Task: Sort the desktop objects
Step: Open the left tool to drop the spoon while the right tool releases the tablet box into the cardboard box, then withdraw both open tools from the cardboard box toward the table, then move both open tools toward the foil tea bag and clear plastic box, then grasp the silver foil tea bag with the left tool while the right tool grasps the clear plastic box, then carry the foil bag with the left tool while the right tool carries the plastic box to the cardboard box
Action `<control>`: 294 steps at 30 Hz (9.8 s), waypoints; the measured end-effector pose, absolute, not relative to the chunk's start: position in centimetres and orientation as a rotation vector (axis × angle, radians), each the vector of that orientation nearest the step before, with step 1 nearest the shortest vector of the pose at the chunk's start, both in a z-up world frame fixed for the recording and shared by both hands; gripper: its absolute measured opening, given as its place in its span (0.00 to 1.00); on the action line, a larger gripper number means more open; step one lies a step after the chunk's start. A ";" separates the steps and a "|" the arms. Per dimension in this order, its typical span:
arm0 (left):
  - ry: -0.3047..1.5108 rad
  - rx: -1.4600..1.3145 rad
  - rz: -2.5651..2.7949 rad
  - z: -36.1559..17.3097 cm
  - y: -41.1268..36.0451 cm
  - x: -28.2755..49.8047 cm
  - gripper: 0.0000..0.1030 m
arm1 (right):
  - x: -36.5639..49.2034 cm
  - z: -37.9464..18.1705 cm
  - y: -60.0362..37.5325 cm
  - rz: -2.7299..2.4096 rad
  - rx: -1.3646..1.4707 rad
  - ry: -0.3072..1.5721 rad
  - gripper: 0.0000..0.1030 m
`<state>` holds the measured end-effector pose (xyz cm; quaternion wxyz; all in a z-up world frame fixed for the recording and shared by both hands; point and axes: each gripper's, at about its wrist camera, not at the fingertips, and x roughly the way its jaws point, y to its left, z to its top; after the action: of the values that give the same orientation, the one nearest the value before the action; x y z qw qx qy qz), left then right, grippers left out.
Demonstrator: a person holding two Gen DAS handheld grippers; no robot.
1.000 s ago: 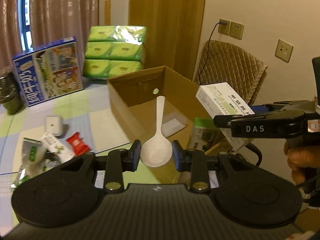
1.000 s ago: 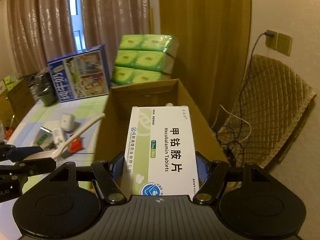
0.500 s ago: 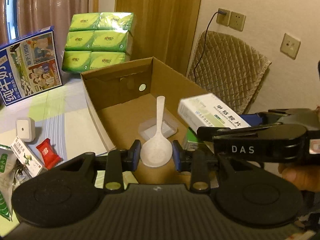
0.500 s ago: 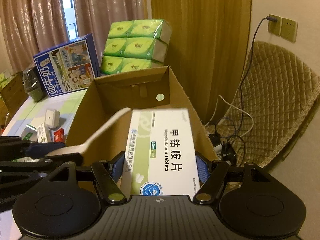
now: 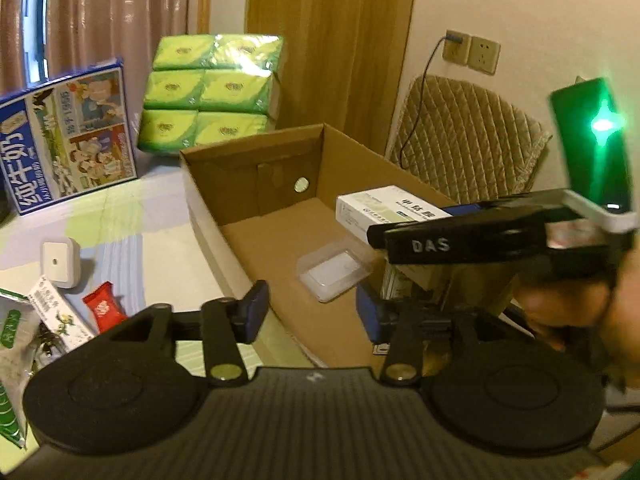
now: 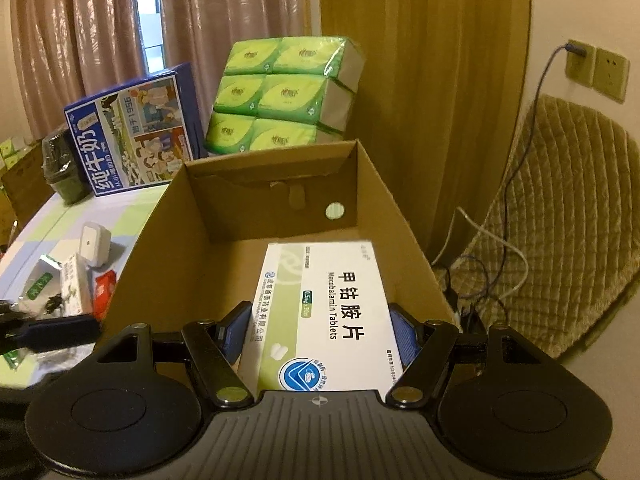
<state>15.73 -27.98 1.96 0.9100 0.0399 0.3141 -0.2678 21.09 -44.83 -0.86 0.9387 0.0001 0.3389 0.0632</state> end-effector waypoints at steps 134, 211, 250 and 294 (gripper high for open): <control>0.857 0.171 -0.232 -6.6 4.7 20.6 0.99 | 21.5 -10.5 -16.1 0.569 0.017 0.861 0.88; 1.096 0.109 -0.362 -6.2 2.5 12.6 0.81 | 12.8 -11.3 -19.5 0.620 -0.207 1.031 0.75; 1.210 0.243 -0.398 -7.9 0.1 14.9 0.50 | 12.8 -11.5 -18.2 0.626 -0.260 1.023 0.61; 1.125 0.238 -0.457 5.1 -6.2 12.4 0.44 | 8.8 1.4 -25.8 0.439 -0.027 0.792 0.50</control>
<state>12.41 -6.22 5.06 0.8146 0.1117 0.5273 -0.2141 8.84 -25.81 1.44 0.8992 -0.0129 0.3826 0.2119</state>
